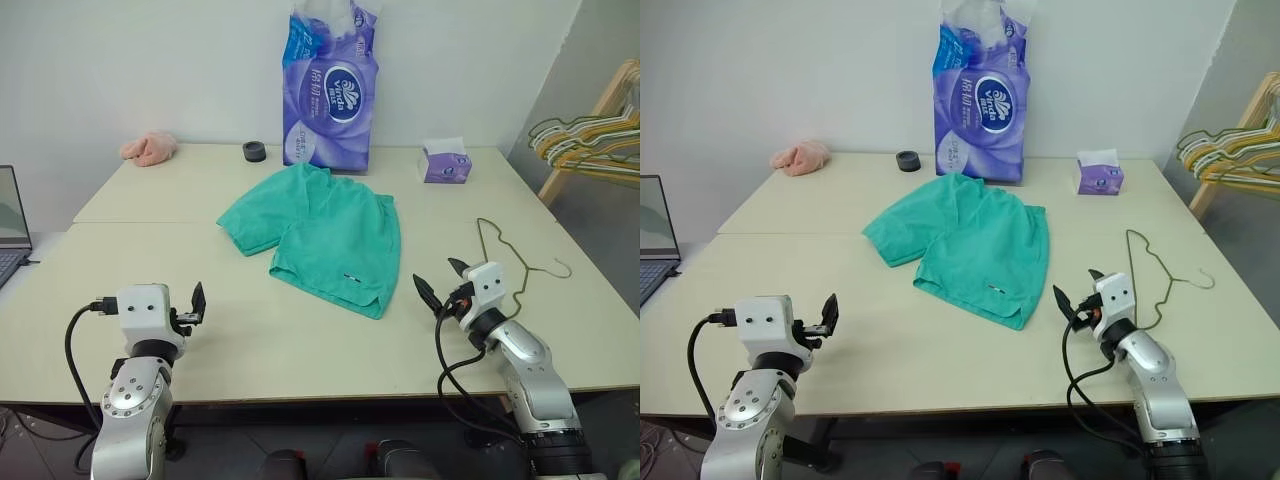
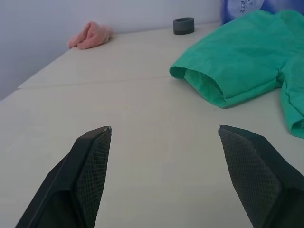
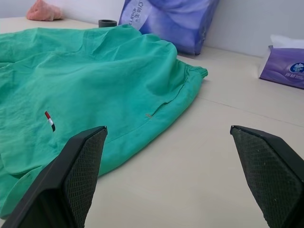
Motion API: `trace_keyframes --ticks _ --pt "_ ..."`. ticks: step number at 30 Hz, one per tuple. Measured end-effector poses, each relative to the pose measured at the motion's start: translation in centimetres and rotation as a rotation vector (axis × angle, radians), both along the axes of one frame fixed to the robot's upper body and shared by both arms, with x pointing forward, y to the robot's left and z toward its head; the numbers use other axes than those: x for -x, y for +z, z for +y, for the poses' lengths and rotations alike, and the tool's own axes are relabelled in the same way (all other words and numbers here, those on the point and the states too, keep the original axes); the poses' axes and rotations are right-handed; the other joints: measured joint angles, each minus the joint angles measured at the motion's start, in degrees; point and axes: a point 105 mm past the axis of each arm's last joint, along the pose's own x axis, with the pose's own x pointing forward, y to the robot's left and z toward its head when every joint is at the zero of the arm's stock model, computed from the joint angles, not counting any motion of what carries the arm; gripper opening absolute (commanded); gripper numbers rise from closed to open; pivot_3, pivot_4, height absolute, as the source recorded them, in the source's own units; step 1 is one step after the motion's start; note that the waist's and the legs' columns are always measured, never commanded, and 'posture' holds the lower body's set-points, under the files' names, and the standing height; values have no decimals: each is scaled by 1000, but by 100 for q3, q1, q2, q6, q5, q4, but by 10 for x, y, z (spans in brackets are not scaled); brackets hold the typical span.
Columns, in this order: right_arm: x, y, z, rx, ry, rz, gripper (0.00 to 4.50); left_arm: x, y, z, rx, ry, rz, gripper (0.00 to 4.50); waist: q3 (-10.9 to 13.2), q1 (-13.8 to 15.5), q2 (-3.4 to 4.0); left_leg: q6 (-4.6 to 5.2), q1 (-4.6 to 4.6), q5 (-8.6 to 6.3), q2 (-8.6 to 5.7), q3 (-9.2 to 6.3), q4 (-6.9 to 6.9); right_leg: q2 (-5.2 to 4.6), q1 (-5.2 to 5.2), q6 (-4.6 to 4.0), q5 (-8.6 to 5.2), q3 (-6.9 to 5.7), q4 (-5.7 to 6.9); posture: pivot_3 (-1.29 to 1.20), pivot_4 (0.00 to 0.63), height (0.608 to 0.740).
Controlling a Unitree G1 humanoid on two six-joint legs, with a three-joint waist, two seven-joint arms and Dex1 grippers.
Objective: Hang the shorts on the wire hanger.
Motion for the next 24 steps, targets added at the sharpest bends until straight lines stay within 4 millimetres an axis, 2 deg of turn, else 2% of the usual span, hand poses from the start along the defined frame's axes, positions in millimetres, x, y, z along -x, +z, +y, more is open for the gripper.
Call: trace_keyframes --ticks 5,12,19,22,24 --pt "1 -1 4 5 19 5 4444 -1 1 -1 -30 -13 3 3801 0 1 0 0 1 0 0 0 0 0 0 0 0 0 0 75 39 740" --pt "4 -5 16 28 87 16 4444 -2 -7 -2 -30 -34 48 3801 0 2 0 0 1 0 0 0 -1 0 0 0 -1 -1 0 66 37 740" --pt "7 0 20 51 134 3 4444 -5 -8 -3 -14 -49 49 3801 0 1 0 0 1 0 0 -1 -1 0 0 3 -2 -2 0 58 36 740" --pt "6 2 21 55 144 -2 4500 -5 -10 -1 -11 -42 53 4352 0 -4 0 0 2 0 1 0 -1 0 0 2 -2 -1 0 59 38 740" --pt "5 4 22 55 150 -9 4500 -5 -10 2 -5 -37 49 4469 0 -3 0 0 2 0 1 1 -1 0 0 2 -2 -1 0 57 38 740"
